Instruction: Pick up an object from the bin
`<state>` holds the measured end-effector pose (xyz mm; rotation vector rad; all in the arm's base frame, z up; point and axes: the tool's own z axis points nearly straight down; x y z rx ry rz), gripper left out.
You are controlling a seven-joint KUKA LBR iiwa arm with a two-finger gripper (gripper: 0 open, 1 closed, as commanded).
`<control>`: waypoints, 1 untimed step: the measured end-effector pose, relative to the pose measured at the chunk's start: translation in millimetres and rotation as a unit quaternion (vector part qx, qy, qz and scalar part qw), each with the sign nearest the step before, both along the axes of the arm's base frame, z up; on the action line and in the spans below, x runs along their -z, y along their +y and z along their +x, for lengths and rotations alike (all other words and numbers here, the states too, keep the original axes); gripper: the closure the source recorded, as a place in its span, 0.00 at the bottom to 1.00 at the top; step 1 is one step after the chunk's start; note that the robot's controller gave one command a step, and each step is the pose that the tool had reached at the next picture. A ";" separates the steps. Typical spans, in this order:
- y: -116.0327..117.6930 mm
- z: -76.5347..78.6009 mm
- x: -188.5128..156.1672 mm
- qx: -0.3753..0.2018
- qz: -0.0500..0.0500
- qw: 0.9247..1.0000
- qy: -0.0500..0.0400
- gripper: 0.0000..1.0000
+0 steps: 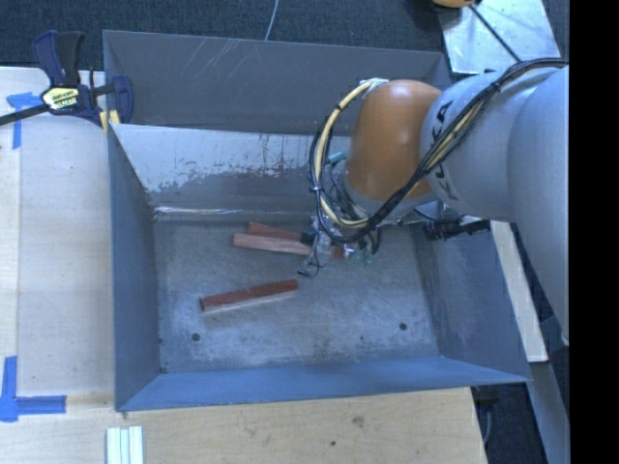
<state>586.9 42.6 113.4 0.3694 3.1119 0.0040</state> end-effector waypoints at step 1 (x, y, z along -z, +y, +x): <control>2.4 2.3 0.0 0.031 -0.002 1.000 0.004 1.00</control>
Offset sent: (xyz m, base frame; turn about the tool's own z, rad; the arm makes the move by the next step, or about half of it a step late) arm -0.0551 -0.0494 0.1010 0.1506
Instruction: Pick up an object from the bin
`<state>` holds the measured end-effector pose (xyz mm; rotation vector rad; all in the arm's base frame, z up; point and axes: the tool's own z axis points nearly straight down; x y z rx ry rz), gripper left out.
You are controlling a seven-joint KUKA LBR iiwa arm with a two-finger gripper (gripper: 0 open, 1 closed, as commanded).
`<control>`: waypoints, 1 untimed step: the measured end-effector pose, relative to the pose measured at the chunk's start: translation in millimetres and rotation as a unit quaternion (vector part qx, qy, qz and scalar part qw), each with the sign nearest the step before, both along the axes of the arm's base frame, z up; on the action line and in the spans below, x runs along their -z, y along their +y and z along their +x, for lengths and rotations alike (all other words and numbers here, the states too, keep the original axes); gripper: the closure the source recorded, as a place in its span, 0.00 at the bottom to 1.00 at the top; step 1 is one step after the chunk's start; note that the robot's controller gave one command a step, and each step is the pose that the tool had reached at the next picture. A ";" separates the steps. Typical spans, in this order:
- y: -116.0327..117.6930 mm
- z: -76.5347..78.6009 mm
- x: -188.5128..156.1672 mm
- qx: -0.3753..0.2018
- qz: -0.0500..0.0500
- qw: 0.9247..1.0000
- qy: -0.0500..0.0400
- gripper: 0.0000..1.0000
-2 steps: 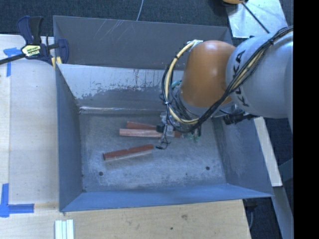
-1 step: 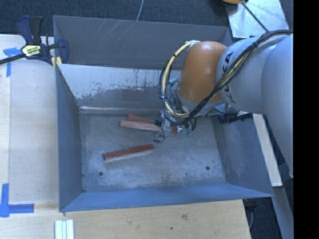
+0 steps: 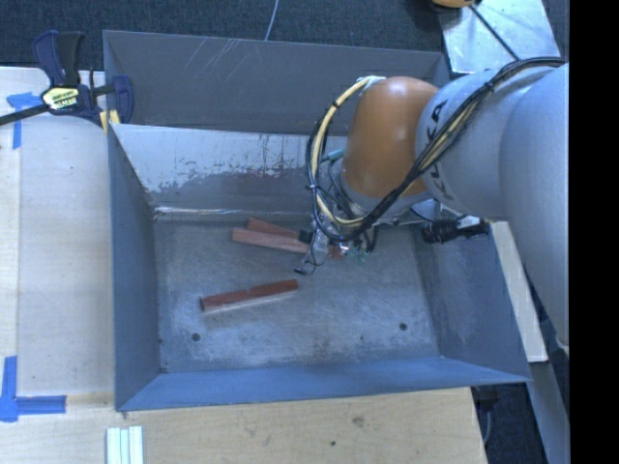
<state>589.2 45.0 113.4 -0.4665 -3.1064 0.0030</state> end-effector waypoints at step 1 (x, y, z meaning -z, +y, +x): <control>-27.9 -35.8 -59.7 0.027 0.001 1.000 0.002 1.00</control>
Offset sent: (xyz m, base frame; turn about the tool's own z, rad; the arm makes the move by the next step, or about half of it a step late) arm 0.0100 0.0475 0.1285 0.0032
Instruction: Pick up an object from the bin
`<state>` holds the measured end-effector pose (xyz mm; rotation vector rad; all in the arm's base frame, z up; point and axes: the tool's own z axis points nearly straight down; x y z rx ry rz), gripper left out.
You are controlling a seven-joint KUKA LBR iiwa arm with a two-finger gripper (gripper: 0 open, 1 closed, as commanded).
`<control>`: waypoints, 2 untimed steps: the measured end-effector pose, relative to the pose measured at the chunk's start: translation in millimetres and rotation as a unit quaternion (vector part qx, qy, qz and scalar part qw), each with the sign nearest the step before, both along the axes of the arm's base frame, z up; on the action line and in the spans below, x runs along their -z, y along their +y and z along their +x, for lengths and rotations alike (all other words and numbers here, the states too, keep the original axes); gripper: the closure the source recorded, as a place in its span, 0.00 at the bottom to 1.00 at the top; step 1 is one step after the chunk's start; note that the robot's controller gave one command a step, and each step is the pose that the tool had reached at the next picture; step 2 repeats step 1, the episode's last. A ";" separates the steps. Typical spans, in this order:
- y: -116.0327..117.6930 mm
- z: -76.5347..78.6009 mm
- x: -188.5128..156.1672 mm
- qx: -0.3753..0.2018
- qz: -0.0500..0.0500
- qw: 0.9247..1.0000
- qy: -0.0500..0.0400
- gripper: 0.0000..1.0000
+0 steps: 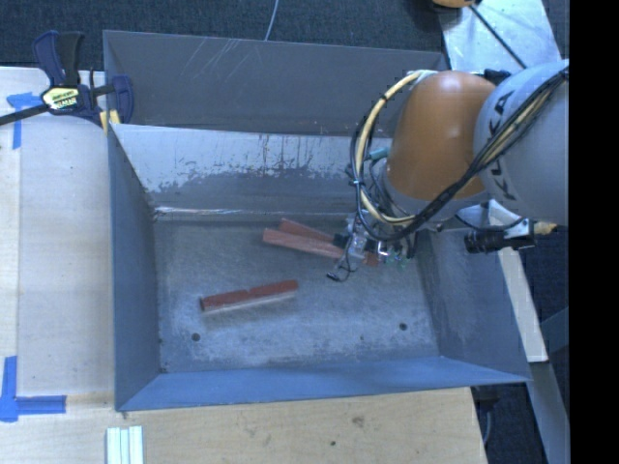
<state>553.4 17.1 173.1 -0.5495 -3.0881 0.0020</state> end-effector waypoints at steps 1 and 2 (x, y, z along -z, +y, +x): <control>29.5 22.3 -42.9 -0.006 -0.002 1.000 -0.003 1.00; 29.5 22.3 -42.9 -0.006 -0.002 1.000 -0.003 1.00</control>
Offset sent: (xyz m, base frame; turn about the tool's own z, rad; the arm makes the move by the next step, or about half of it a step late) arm 0.0088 -0.0943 -0.1031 -0.0663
